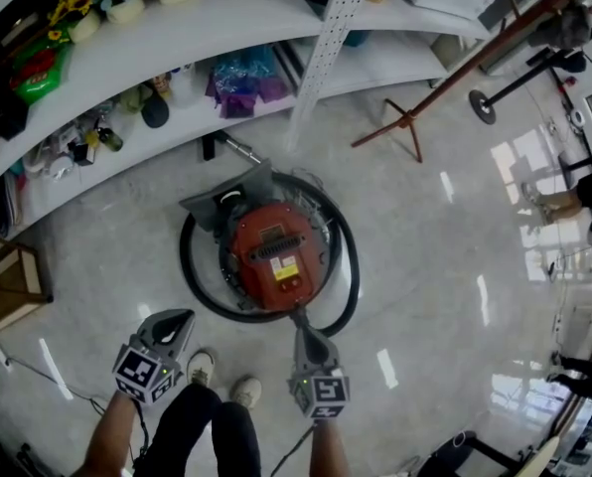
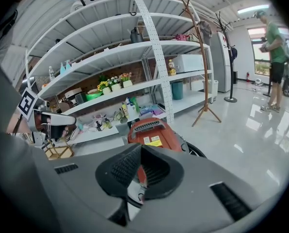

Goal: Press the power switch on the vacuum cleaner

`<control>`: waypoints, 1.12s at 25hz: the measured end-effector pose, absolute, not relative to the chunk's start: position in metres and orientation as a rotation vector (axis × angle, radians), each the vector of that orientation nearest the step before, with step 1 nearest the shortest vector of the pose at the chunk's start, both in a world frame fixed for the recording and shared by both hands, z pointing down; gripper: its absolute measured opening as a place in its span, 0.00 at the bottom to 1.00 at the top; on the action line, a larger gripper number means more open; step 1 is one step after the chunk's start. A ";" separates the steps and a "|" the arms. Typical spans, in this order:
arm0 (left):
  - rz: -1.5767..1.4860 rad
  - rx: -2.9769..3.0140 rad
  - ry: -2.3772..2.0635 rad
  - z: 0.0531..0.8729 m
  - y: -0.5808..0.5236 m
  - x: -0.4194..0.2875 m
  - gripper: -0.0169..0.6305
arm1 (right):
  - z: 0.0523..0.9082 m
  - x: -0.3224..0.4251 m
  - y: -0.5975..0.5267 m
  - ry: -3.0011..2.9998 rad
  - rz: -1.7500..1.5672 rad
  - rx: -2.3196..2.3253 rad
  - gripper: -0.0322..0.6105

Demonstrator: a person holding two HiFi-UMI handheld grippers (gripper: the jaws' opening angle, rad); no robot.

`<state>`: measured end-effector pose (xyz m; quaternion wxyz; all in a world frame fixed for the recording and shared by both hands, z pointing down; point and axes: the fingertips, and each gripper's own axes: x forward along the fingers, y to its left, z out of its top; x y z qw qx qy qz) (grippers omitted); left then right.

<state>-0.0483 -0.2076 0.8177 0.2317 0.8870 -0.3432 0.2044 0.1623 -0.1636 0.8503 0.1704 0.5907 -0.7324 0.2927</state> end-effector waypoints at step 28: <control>0.557 2.386 -0.963 0.825 -0.205 -0.061 0.04 | 0.929 0.187 -0.244 -1.953 0.871 1.659 0.06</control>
